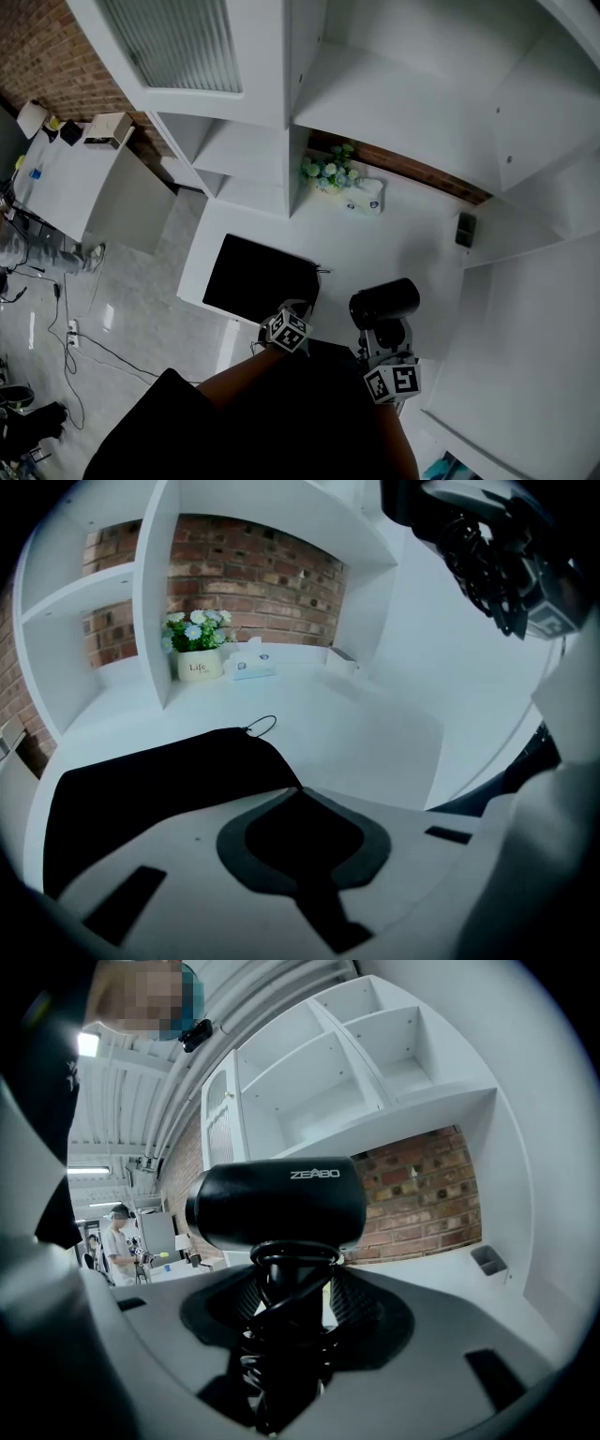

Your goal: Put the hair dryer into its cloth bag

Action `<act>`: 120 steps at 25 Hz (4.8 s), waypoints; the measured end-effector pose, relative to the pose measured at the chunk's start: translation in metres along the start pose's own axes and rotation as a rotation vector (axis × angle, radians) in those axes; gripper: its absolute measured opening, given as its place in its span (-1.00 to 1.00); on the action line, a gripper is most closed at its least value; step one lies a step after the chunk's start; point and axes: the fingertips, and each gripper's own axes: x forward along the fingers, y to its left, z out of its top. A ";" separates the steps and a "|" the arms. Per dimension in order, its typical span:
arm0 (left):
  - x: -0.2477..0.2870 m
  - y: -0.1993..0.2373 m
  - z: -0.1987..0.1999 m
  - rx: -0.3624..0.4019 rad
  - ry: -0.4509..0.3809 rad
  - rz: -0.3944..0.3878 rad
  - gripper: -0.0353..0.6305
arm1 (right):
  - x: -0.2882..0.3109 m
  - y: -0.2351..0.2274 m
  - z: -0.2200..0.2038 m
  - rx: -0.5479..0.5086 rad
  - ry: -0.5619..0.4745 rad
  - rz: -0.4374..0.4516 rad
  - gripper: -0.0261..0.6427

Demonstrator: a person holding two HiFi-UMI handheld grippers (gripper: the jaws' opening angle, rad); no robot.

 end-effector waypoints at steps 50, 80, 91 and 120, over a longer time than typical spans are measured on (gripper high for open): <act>-0.082 0.052 0.056 -0.320 -0.314 0.023 -0.79 | 0.077 -0.012 -0.212 -0.325 0.589 0.234 -0.20; -0.082 0.035 0.070 -0.249 -0.358 -0.002 -0.80 | 0.088 0.030 -0.296 -0.545 0.896 0.519 -0.19; -0.077 0.020 0.063 -0.238 -0.331 -0.055 -0.80 | 0.095 0.012 -0.318 -0.689 1.008 0.575 -0.19; -0.068 0.010 0.051 -0.348 -0.346 -0.019 -0.80 | 0.043 -0.031 -0.296 -0.638 0.996 0.466 -0.03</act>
